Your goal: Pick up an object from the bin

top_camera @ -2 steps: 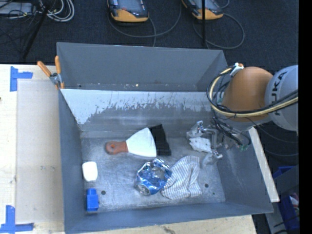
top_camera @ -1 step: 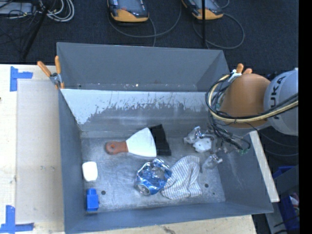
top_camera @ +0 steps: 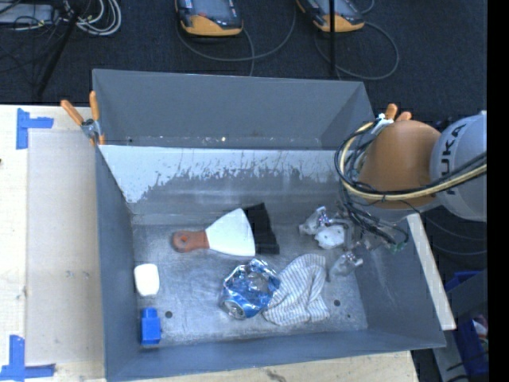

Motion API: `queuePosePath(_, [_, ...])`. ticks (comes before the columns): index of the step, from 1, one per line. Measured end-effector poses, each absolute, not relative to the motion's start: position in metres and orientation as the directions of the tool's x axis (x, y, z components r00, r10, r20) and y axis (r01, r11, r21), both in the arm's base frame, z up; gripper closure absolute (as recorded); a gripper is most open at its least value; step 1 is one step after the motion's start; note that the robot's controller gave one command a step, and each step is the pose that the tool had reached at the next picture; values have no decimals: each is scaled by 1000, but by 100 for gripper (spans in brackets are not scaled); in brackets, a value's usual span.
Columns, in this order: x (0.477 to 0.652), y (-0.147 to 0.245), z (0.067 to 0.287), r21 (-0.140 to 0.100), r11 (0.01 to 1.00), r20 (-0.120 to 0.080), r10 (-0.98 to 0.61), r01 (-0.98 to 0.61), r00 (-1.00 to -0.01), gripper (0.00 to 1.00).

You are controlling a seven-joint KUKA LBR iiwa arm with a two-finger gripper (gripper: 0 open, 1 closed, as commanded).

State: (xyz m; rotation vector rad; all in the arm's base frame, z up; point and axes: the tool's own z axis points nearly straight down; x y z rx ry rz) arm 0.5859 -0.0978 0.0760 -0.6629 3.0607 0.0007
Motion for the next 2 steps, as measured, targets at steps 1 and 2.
queuePosePath(1, [571, -90, 77, -10, 785, -16, -620, -620, -785, 0])
queuePosePath(2, [543, -96, 79, -19, 783, -1, -622, -622, -783, 100])
